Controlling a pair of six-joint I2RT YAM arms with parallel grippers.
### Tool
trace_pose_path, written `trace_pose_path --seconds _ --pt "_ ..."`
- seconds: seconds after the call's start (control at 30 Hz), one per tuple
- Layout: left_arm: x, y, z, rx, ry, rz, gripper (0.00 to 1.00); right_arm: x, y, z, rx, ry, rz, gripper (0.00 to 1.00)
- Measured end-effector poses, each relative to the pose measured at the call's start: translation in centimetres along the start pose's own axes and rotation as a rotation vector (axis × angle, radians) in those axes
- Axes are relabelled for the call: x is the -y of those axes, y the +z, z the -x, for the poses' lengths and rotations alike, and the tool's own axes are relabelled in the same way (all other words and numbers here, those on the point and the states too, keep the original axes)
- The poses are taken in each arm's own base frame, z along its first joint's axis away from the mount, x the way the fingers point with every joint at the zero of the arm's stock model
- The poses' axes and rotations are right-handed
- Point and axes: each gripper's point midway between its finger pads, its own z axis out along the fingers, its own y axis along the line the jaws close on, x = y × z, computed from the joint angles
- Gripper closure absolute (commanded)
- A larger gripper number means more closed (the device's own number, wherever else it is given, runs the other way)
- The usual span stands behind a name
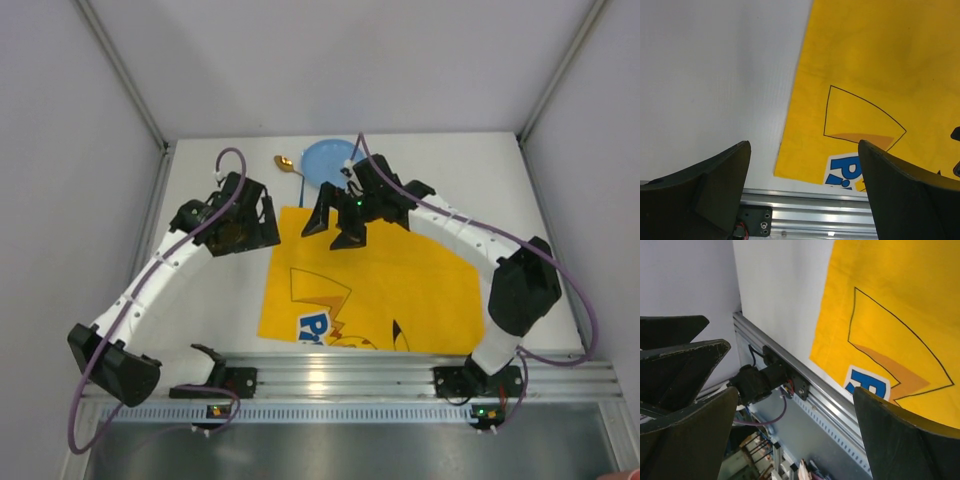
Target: Set the dinner table for one person
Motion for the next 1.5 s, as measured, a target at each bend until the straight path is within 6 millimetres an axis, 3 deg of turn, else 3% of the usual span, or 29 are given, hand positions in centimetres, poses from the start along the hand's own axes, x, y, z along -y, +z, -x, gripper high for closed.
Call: trace_pose_path --seconds 0.17,0.27,0.43,0.57,0.7,0.83,0.93,1.13,1.23,1.4,1.5 --pt "2.3 2.0 -2.0 -0.058 -0.006 -0.112 0.07 3.8 -0.9 -1.3 -0.022 0.018 -0.075 0.0" --pt "5.7 4.1 -3.1 -0.104 0.027 -0.196 0.08 6.7 -3.4 -1.3 0.015 0.037 -0.156 0.0" --pt "12.8 10.8 -6.1 -0.269 0.094 -0.283 0.12 9.2 -9.3 2.3 0.182 0.022 -0.233 0.0" --pt "14.8 15.4 -9.0 -0.375 0.124 -0.27 0.12 10.5 -13.5 6.5 0.306 0.025 -0.285 0.0" --pt "14.6 17.5 -10.6 -0.428 0.142 -0.234 0.12 10.4 -16.0 10.6 0.394 0.004 -0.303 0.0" --pt "14.2 17.9 -10.3 -0.411 0.153 -0.223 0.11 10.4 -16.7 14.1 0.434 -0.02 -0.314 0.0" --pt "13.0 17.9 -10.3 -0.387 0.138 -0.219 0.11 11.1 -15.8 16.0 0.427 -0.025 -0.333 0.0" --pt "6.0 17.4 -10.0 -0.358 0.043 -0.121 0.1 14.9 -12.5 18.7 0.381 0.018 -0.405 0.0" --pt "3.7 17.4 -9.7 -0.349 0.008 -0.076 0.1 16.8 -11.0 19.4 0.359 0.042 -0.443 0.0" --pt "2.9 17.0 -9.2 -0.349 0.014 -0.041 0.08 18.7 -9.5 21.1 0.353 0.067 -0.491 0.0" --pt "3.6 16.0 -7.1 -0.309 0.031 -0.054 0.08 18.9 -8.8 22.8 0.376 0.065 -0.498 0.0"
